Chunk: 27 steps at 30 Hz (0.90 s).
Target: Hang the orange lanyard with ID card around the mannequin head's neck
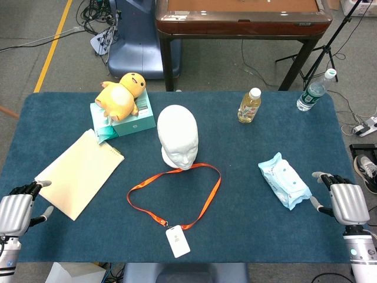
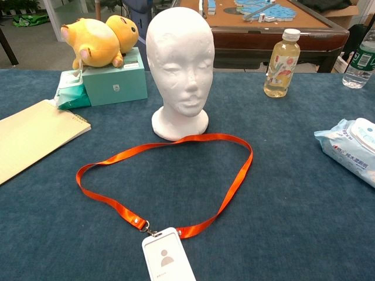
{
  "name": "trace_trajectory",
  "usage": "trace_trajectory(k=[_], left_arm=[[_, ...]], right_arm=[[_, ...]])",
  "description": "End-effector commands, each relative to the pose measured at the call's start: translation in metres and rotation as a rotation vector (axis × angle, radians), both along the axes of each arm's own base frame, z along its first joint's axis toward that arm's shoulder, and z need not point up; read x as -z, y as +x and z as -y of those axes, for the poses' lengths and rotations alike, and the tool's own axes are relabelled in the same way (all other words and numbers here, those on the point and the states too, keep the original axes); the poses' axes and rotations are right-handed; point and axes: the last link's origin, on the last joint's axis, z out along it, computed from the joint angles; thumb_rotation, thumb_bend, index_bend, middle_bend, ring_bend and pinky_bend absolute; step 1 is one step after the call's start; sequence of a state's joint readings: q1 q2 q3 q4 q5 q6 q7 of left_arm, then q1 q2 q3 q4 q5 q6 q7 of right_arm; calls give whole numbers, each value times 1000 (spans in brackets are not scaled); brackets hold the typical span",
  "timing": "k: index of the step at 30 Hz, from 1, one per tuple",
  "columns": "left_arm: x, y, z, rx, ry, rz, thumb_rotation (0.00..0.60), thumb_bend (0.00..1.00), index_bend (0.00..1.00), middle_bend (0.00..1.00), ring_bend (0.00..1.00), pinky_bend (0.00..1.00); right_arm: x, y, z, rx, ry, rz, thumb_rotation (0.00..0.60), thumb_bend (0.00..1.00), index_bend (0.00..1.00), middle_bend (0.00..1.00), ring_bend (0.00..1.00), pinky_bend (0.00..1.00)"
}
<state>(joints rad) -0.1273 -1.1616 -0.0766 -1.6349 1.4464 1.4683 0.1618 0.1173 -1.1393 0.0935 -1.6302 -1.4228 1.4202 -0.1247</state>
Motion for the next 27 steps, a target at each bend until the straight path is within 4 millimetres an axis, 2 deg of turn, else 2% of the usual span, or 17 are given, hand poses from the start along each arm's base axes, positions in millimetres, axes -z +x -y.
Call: trace_trajectory(k=[1, 11, 21, 23, 27], left_arm=[[0, 2, -1, 9, -6, -4, 600, 203, 294, 330, 341, 323], [1, 24, -18, 89, -31, 20, 600, 200, 296, 330, 342, 323], [27, 63, -48, 198, -139, 10, 594, 200, 296, 329, 342, 323], [34, 70, -53, 207, -149, 5, 559, 197, 295, 328, 341, 323], [52, 85, -64, 221, -173, 31, 409, 190, 293, 328, 341, 323]], right_arm=[[-2, 1, 2, 1, -9, 6, 600, 251, 322, 415, 368, 441], [-26, 22, 15, -54, -134, -55, 600, 250, 322, 415, 368, 441], [-31, 33, 22, -33, -144, -94, 600, 250, 322, 415, 368, 441], [-31, 34, 22, -32, -145, -90, 600, 250, 322, 415, 368, 441], [-33, 34, 21, -25, -155, -76, 600, 250, 322, 415, 368, 441]])
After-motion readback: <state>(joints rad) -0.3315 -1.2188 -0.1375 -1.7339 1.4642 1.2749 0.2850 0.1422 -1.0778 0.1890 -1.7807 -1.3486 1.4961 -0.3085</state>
